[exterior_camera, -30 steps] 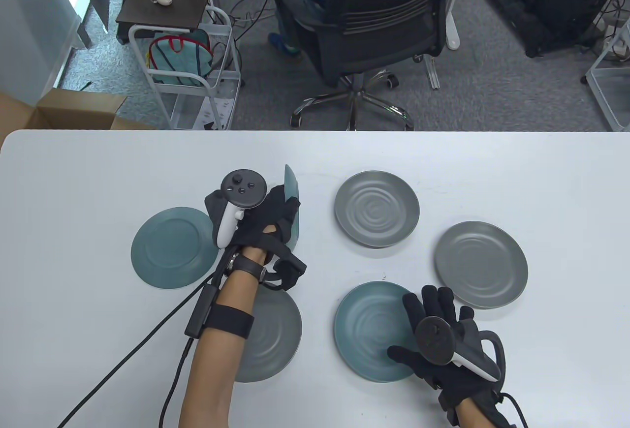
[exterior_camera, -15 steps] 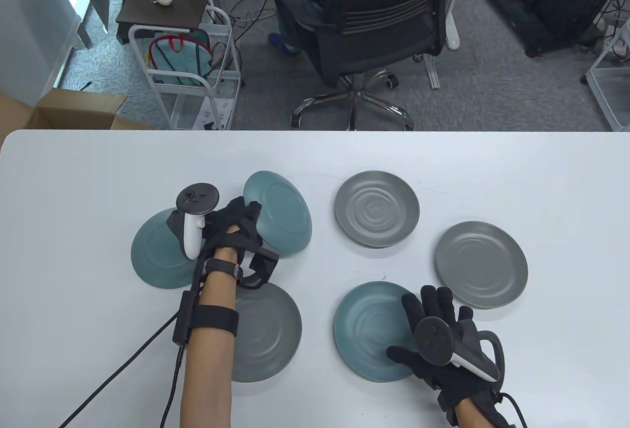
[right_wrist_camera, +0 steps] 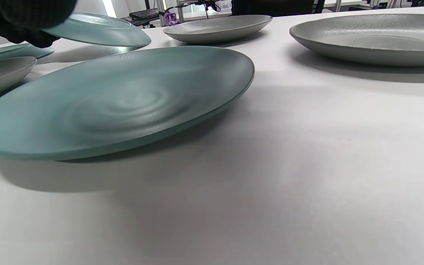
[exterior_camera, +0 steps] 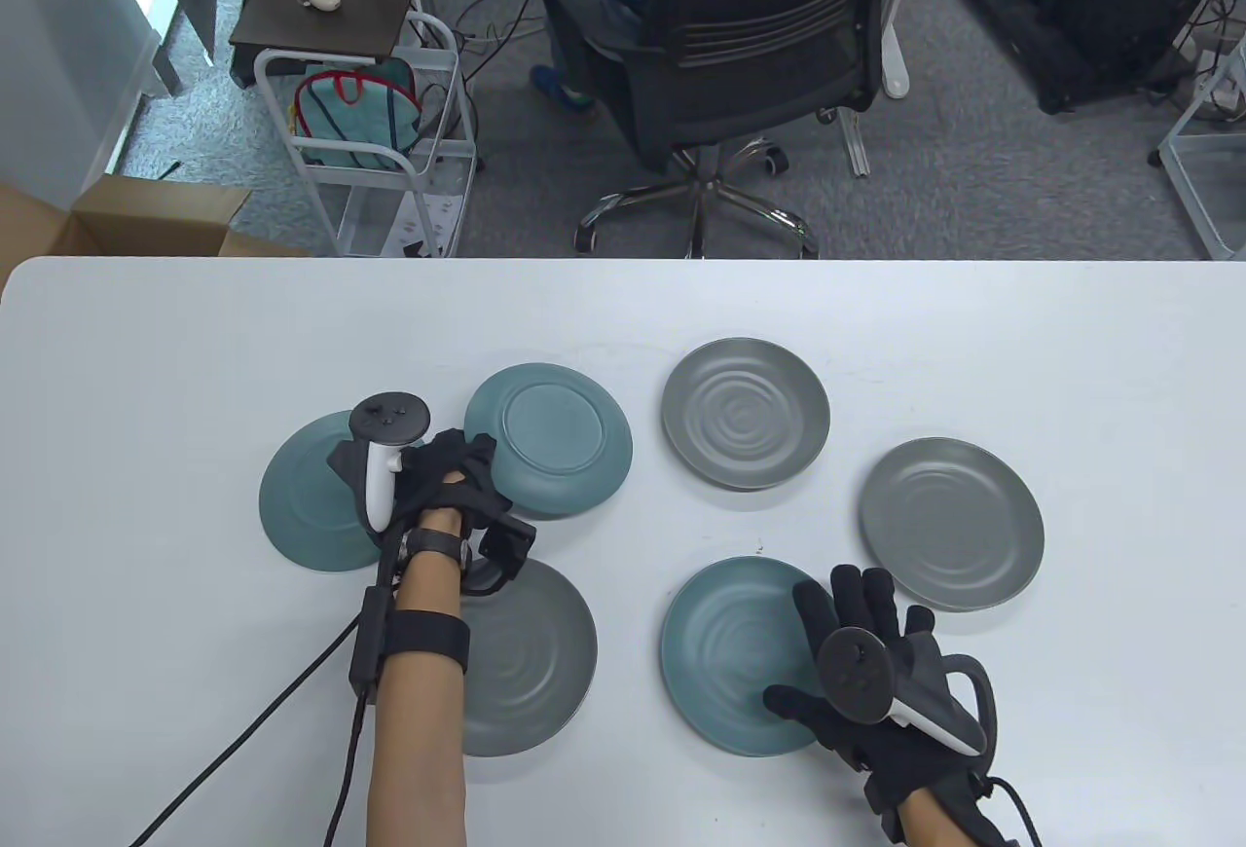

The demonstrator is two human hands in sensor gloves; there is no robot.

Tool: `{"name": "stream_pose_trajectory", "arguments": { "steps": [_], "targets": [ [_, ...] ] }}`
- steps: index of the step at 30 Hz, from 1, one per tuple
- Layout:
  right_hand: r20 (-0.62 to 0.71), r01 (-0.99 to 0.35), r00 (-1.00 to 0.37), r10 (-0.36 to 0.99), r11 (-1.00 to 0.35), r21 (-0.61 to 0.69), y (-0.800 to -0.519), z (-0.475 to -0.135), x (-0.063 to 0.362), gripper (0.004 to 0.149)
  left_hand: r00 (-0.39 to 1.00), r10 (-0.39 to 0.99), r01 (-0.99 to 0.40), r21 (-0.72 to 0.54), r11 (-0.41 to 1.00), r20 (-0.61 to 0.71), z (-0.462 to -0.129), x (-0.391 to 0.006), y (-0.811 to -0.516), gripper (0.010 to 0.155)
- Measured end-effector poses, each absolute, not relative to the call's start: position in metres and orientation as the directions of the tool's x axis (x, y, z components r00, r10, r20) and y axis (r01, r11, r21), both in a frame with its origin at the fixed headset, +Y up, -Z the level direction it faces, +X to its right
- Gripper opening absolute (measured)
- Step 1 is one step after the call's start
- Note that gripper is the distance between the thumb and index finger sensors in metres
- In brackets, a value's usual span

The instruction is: Flip plate to back facing up

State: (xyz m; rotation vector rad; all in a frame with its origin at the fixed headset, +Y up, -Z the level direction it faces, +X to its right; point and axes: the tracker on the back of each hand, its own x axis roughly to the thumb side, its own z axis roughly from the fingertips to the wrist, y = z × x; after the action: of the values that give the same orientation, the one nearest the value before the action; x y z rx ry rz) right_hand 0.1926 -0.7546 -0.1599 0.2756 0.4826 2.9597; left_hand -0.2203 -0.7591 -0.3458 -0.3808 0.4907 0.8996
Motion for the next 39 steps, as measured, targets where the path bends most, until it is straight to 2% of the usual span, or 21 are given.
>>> {"name": "stream_pose_trajectory", "arguments": {
  "steps": [6, 26, 39],
  "targets": [
    [0.160, -0.096, -0.975, 0.155, -0.941, 0.325, -0.754, -0.160, 0.192, 0.096, 0.585, 0.584, -0.758, -0.123, 0.641, -0.563, -0.345, -0.218, -0.762, 0.063],
    [0.169, -0.090, -0.974, 0.152, -0.942, 0.324, -0.754, -0.159, 0.189, 0.096, 0.659, 0.471, -0.656, -0.141, 0.742, -0.587, -0.344, -0.213, -0.763, 0.063],
    [0.173, -0.082, -0.974, 0.146, -0.941, 0.328, -0.753, -0.159, 0.188, 0.096, 0.744, 0.351, -0.540, -0.204, 0.816, -0.568, -0.345, -0.207, -0.761, 0.062]
  ]
}}
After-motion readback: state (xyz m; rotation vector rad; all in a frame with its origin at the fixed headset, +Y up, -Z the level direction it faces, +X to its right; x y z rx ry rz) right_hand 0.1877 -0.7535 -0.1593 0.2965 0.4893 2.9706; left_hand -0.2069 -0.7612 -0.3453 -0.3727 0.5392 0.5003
